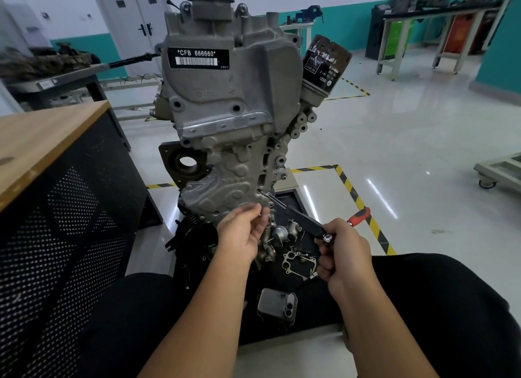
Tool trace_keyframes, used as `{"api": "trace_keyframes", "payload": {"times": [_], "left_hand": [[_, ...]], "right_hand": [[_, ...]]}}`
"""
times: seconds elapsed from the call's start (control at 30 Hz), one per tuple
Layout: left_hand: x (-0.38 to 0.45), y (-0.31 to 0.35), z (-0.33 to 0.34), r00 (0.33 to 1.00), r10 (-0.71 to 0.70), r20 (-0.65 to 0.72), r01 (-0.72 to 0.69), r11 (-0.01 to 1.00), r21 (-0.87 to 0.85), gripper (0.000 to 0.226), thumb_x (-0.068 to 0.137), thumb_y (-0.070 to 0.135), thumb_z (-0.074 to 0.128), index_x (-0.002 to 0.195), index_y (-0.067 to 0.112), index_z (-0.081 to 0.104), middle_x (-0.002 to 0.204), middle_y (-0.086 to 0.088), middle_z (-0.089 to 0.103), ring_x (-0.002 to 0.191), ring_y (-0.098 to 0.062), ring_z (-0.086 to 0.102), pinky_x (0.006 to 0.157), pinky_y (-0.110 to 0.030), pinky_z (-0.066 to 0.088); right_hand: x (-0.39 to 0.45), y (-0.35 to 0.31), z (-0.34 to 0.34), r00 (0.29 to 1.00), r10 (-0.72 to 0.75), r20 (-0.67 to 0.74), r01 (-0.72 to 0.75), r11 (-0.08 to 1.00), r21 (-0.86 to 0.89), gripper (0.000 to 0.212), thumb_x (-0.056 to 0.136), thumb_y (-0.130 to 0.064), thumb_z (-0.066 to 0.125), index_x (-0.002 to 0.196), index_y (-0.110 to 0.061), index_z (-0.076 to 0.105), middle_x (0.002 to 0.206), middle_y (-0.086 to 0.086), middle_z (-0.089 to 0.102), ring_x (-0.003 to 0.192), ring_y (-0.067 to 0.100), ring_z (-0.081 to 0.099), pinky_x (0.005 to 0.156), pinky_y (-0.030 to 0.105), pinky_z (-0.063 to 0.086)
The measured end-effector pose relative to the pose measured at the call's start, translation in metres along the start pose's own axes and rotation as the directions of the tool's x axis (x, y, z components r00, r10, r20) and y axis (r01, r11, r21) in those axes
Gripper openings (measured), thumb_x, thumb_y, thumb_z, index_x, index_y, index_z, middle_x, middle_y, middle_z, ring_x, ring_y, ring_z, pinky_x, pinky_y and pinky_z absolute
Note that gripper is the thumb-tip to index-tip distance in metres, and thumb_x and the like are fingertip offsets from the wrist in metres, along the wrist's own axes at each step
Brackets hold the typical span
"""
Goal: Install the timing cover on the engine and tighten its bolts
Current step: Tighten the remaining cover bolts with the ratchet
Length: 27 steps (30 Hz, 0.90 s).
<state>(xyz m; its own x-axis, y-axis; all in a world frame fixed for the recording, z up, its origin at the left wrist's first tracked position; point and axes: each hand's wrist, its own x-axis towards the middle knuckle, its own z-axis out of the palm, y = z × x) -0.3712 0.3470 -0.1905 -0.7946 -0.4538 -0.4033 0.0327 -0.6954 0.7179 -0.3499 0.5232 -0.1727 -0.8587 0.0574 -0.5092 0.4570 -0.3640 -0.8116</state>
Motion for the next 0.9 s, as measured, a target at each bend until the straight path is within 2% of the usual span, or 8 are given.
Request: {"api": "trace_keyframes", "payload": {"times": [0.1, 0.23, 0.5, 0.7, 0.9], "left_hand": [[0.003, 0.005, 0.0, 0.999, 0.033, -0.022, -0.034, 0.999, -0.032, 0.017, 0.087, -0.012, 0.067, 0.094, 0.004, 0.068, 0.082, -0.017, 0.072, 0.066, -0.017, 0.069, 0.05, -0.018, 0.052], [0.007, 0.009, -0.001, 0.998, 0.069, -0.007, -0.069, 0.994, -0.087, 0.018, 0.091, -0.01, 0.062, 0.098, 0.005, 0.068, 0.083, -0.015, 0.072, 0.059, -0.011, 0.063, 0.05, -0.017, 0.046], [0.009, 0.01, -0.003, 0.994, 0.102, 0.026, -0.097, 0.985, -0.141, 0.015, 0.096, -0.001, 0.062, 0.109, 0.0, 0.069, 0.085, -0.009, 0.068, 0.058, -0.008, 0.061, 0.053, -0.019, 0.048], [0.009, 0.01, -0.004, 0.989, 0.138, 0.057, -0.13, 0.983, -0.131, 0.011, 0.099, 0.007, 0.061, 0.1, 0.0, 0.07, 0.082, -0.006, 0.066, 0.06, -0.008, 0.059, 0.054, -0.021, 0.05], [0.009, 0.014, -0.005, 0.981, 0.167, 0.098, -0.161, 0.985, -0.067, 0.01, 0.1, 0.01, 0.061, 0.098, 0.003, 0.067, 0.086, -0.005, 0.065, 0.058, -0.007, 0.053, 0.052, -0.021, 0.047]], "right_hand": [[0.0, -0.001, -0.001, 1.0, -0.01, 0.011, 0.01, 1.0, 0.003, 0.023, 0.076, -0.022, 0.06, 0.094, -0.007, 0.057, 0.062, 0.007, 0.053, 0.038, 0.013, 0.028, 0.04, 0.024, 0.026], [-0.002, -0.003, -0.001, 0.999, -0.028, 0.03, 0.028, 1.0, -0.004, 0.021, 0.076, -0.02, 0.06, 0.092, -0.008, 0.056, 0.064, 0.008, 0.054, 0.038, 0.013, 0.027, 0.039, 0.024, 0.024], [-0.005, -0.003, -0.001, 0.998, -0.036, 0.059, 0.04, 0.997, -0.06, 0.016, 0.076, -0.02, 0.059, 0.086, -0.009, 0.055, 0.069, 0.01, 0.05, 0.038, 0.014, 0.025, 0.041, 0.021, 0.024], [-0.007, -0.005, -0.001, 0.994, -0.061, 0.085, 0.069, 0.994, -0.085, 0.021, 0.075, -0.021, 0.06, 0.089, -0.006, 0.057, 0.056, 0.005, 0.044, 0.037, 0.014, 0.024, 0.041, 0.021, 0.023], [-0.012, -0.013, -0.006, 0.994, -0.068, 0.082, 0.076, 0.991, -0.109, 0.019, 0.074, -0.019, 0.058, 0.088, -0.008, 0.054, 0.06, 0.008, 0.049, 0.035, 0.012, 0.025, 0.04, 0.021, 0.023]]}}
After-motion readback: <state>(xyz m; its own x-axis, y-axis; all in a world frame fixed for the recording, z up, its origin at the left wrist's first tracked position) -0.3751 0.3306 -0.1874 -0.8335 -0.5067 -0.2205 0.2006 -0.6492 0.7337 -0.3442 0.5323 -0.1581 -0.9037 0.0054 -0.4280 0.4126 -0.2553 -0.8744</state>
